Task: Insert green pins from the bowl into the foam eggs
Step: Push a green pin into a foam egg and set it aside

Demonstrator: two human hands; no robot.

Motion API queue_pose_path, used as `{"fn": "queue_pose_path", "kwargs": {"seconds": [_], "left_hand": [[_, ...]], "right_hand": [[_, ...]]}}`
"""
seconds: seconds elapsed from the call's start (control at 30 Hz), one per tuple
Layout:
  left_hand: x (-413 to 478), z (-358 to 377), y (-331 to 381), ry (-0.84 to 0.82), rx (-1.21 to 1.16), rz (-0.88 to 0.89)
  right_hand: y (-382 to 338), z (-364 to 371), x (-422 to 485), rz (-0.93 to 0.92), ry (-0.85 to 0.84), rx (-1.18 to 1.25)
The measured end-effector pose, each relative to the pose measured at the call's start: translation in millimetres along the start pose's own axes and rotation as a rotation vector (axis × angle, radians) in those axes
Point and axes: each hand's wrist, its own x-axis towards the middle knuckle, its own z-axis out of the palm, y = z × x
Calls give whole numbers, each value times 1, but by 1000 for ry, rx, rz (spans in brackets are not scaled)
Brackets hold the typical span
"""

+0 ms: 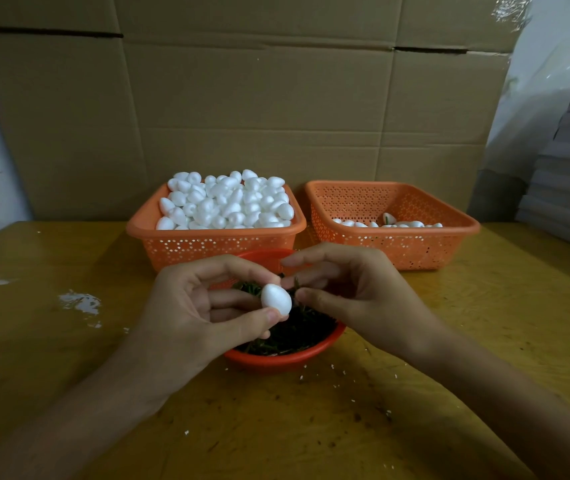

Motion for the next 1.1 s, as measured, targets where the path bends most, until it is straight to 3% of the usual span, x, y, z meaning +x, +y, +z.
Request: {"fn": "queue_pose_path", "kwargs": {"seconds": [0.3,0.53,1.1], "left_hand": [[1,-1,-2,21,-17,0],[0,3,-4,121,1,36],[1,2,-5,86,29,52]], "right_hand": [[-1,8,-2,-76,15,-257],[-8,9,-3,-117,79,-191],[-15,13,-7,-163,67,-232]]}}
